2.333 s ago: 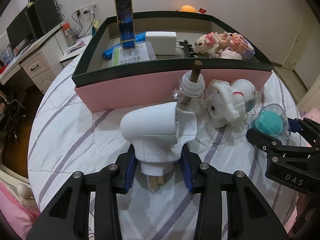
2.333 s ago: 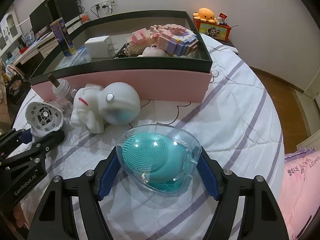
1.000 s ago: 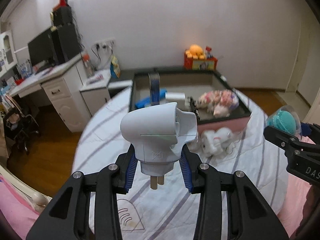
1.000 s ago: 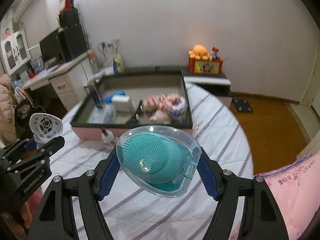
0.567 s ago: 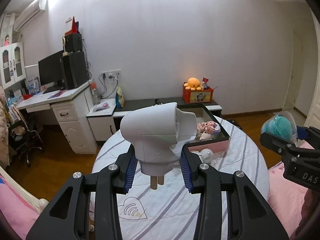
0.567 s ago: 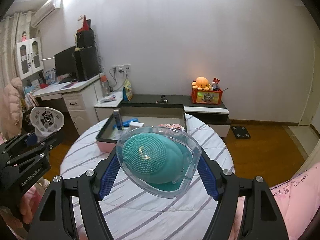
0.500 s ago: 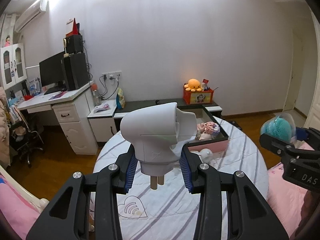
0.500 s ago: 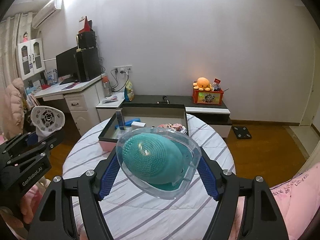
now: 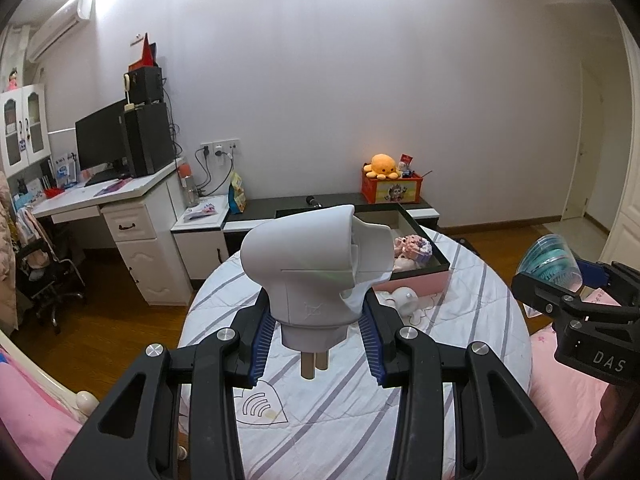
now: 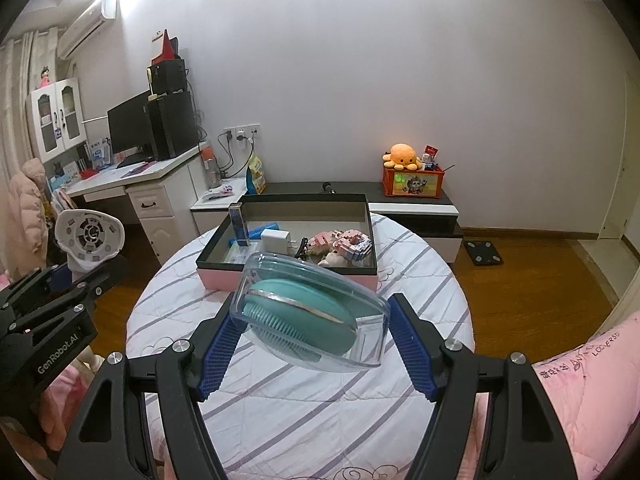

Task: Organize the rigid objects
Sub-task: 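Lift the white plug device and teal brush case and carry them over the box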

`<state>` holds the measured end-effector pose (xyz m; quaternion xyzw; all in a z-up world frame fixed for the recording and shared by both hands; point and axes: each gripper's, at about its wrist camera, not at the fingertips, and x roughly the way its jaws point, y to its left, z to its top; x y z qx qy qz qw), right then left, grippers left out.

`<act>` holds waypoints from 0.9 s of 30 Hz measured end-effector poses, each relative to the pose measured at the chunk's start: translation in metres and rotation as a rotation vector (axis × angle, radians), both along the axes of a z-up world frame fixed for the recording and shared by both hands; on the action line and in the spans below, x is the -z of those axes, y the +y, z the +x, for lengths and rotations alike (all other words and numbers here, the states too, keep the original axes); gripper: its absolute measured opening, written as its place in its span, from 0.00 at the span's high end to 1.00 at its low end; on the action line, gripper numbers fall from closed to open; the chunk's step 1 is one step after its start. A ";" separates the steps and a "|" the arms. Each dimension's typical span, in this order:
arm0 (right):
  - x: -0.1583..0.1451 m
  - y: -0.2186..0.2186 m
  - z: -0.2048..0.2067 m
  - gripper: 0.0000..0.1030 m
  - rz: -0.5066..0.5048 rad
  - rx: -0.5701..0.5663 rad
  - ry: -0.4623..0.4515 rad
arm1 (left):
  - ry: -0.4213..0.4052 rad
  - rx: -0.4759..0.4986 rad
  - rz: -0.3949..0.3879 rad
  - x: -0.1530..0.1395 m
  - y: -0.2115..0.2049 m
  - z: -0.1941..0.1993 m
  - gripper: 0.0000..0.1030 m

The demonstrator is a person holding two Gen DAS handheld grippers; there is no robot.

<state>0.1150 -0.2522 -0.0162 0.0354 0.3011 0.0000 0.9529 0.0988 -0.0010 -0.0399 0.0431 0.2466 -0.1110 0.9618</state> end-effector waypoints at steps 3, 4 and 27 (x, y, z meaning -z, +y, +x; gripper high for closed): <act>0.000 -0.001 -0.001 0.29 0.002 -0.002 -0.006 | -0.001 -0.001 0.005 0.000 -0.001 0.000 0.61; 0.000 -0.001 -0.002 0.29 0.003 -0.003 -0.006 | -0.001 -0.002 0.006 0.000 -0.001 0.001 0.61; 0.005 -0.020 0.076 0.29 0.027 -0.004 0.016 | 0.066 -0.033 0.041 0.008 -0.014 0.098 0.61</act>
